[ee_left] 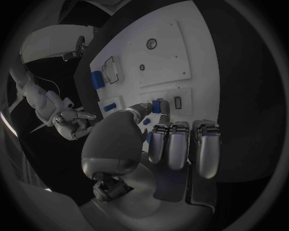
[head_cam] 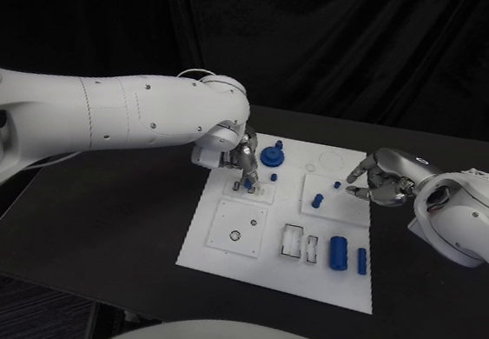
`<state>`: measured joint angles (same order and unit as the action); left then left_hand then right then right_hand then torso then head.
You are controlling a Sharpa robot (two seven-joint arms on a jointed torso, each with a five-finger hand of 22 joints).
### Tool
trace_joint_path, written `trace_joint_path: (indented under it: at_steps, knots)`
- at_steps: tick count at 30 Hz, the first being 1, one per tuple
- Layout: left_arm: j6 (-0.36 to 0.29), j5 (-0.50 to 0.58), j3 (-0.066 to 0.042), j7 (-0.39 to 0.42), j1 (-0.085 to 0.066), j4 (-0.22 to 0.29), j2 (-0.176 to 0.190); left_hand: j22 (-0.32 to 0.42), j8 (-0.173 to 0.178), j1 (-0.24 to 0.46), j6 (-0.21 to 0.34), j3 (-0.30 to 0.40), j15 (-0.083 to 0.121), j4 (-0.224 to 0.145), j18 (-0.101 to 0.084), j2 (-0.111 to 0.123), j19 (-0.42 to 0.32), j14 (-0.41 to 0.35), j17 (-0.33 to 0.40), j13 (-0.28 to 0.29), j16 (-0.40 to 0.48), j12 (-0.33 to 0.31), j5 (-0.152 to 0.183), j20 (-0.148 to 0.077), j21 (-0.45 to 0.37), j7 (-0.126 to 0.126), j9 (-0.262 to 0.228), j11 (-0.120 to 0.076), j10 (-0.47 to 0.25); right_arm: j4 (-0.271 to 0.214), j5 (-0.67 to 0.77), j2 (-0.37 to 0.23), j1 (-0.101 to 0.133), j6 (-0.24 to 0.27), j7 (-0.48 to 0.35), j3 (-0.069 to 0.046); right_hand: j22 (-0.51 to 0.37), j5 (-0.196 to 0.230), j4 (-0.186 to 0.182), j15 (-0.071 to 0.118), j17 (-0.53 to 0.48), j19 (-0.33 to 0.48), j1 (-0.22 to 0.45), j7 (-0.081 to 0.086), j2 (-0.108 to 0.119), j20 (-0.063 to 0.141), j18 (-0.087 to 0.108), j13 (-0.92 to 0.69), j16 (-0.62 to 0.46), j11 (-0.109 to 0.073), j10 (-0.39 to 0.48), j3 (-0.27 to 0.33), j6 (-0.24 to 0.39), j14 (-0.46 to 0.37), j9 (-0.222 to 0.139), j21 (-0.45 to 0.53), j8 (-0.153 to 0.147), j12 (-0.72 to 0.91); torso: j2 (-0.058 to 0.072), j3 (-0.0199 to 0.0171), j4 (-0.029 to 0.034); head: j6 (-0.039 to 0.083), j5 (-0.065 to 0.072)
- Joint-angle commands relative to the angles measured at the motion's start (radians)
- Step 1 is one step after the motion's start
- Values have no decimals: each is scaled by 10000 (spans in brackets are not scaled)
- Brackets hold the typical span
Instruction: Assemble the parts on the task board
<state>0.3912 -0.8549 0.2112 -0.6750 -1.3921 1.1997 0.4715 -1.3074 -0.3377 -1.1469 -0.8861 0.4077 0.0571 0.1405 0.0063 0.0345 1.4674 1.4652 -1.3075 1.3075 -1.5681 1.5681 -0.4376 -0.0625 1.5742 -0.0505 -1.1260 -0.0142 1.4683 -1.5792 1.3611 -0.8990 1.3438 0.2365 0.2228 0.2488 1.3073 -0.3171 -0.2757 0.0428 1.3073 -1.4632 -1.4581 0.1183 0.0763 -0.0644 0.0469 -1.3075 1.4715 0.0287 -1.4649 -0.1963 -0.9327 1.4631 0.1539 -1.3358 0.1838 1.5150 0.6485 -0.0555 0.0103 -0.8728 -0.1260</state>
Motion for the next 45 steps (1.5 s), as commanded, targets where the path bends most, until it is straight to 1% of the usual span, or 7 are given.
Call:
trace_joint_path:
  at_steps: [1,10,18,25,32,41,45]
  knots:
    - [65,74,-6,120,-15,-74,-73,-2634,32,-85,22,69,72,-2,-63,2,1034,1056,-2633,2633,-27,27,60,-70,-35,-12,-3,-45,1025,0,2,7,-24,51,75,-7,1751,-31,-3,-49,1228,-40,-69,-2,-27,-55,121,-1727,-35,48,-369,-59,-2,752,-13,68,-64,-36,7,-7,15,2,34]
    - [-358,74,-4,203,33,-240,-186,-2634,146,-16,41,104,46,30,-63,-40,1034,1056,-2633,2633,-27,27,184,-49,-35,-57,73,-8,1025,14,-14,17,-24,-3,74,-7,1751,-31,-3,-49,1228,-40,-69,-2,-27,-55,121,-1727,-35,48,-369,-59,-2,752,-13,68,-64,-36,10,12,22,2,2]
    - [-388,74,-3,210,108,-345,-266,-2634,164,-15,44,117,42,29,-63,-54,1034,1056,-2633,2633,-27,27,197,-46,-35,-59,86,-5,1025,16,-18,30,-25,-19,69,-7,1745,-39,0,-49,1210,-34,-74,-2,-26,-55,125,-1722,-48,48,-365,-65,0,747,-15,85,-65,-40,13,26,3,2,-17]
    - [-345,74,-3,195,216,-265,-269,-2634,169,-16,44,122,41,28,-63,-60,1034,1056,-2633,2633,-27,27,200,-45,-35,-60,90,-4,1025,6,-19,13,-25,-30,83,-7,1742,-45,3,-49,1212,-30,-79,-2,-26,-55,127,-1720,-47,48,-363,-69,3,747,-17,95,-66,-41,10,17,41,2,21]
    - [-211,74,-3,102,277,-197,-242,-2634,214,-48,45,174,34,-14,-63,-82,1034,1056,-2633,2633,-27,27,209,-36,-35,-61,121,-1,1025,4,-19,1,-25,-39,88,-7,1742,-45,3,-49,1212,-30,-79,-2,-26,-55,127,-1720,-47,48,-363,-69,3,747,-17,95,-66,-41,5,16,5,2,-25]
    - [-229,74,-3,58,302,-174,-207,-2634,250,-66,52,206,30,-45,-63,-88,1034,1056,-2633,2633,-27,27,212,-31,-35,-68,146,4,1025,6,-19,-7,-25,-74,103,-7,1734,-55,7,-50,1190,-21,-86,0,-22,-56,132,-1705,-64,49,-351,-76,8,742,-22,118,-70,-52,9,20,27,2,-17]
    - [-271,74,-3,60,307,-170,-185,-2634,266,-74,52,221,27,-62,-63,-88,1034,1056,-2633,2633,-27,27,211,-28,-35,-71,157,8,1025,7,-19,-12,-25,-100,119,-7,1734,-55,7,-50,1190,-21,-86,0,-22,-56,132,-1705,-64,49,-351,-76,8,742,-22,118,-70,-52,1,8,30,2,-9]
